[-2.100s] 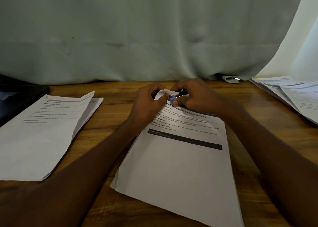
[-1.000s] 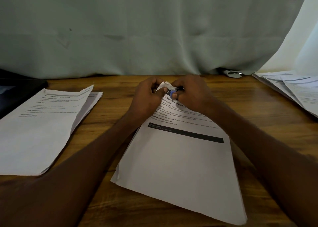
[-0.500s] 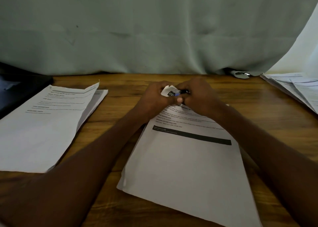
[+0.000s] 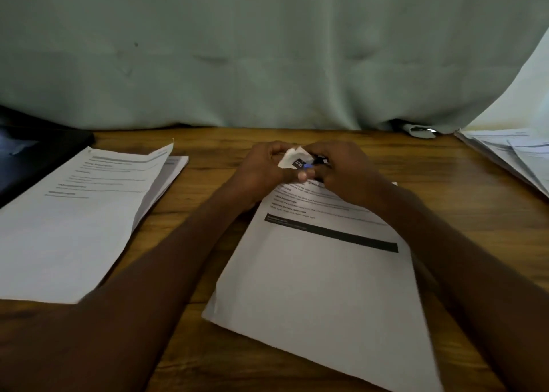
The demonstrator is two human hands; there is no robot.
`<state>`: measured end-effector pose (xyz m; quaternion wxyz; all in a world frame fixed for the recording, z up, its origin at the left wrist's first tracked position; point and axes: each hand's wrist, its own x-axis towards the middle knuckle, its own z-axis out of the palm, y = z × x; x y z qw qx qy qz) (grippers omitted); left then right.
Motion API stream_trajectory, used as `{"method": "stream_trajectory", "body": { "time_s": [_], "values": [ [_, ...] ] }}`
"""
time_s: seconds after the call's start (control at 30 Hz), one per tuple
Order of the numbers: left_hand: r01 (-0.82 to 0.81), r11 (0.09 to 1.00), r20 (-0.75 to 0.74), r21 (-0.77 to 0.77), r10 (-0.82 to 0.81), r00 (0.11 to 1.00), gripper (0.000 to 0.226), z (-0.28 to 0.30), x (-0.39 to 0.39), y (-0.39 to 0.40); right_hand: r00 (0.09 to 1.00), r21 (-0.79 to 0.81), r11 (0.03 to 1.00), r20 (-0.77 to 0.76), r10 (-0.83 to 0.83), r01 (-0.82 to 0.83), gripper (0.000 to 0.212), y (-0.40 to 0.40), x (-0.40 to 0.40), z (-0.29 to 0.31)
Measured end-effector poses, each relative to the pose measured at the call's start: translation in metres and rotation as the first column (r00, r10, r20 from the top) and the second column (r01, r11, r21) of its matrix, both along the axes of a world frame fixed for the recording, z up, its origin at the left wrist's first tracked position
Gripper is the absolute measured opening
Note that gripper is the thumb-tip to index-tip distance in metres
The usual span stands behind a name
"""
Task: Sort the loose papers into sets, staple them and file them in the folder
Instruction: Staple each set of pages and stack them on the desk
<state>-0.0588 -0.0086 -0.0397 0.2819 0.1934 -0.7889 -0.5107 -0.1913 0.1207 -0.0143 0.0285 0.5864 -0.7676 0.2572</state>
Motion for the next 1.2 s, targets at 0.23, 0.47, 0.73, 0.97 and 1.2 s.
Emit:
{"method": "stream_trajectory", "body": {
  "time_s": [0.23,0.47,0.73,0.97,1.2],
  "values": [
    [-0.082,0.995,0.109,0.050,0.076,0.991,0.016,0.005,-0.003,0.002,0.993,-0.008,1.000,0.120,0.015,-0.014,0.049,0.004,-0.021,-0.002],
    [-0.075,0.996,0.042,0.053,0.073,0.996,0.005,0.006,-0.001,0.006,0.982,-0.013,0.996,0.168,0.089,-0.088,0.055,0.003,-0.018,-0.004],
    [-0.142,0.971,0.082,0.192,0.128,0.988,0.012,0.010,-0.001,0.002,0.995,-0.226,0.970,0.037,0.096,-0.085,0.020,0.000,-0.007,-0.008],
    [-0.196,0.955,0.118,0.224,0.173,0.978,0.024,0.014,-0.002,0.002,0.994,-0.259,0.964,0.068,0.084,-0.064,0.018,-0.001,0.001,-0.008],
    [-0.193,0.967,0.142,0.165,0.170,0.975,0.017,0.008,-0.006,0.002,0.998,-0.239,0.971,0.051,0.042,-0.029,0.018,-0.005,-0.002,-0.008]
  ]
}}
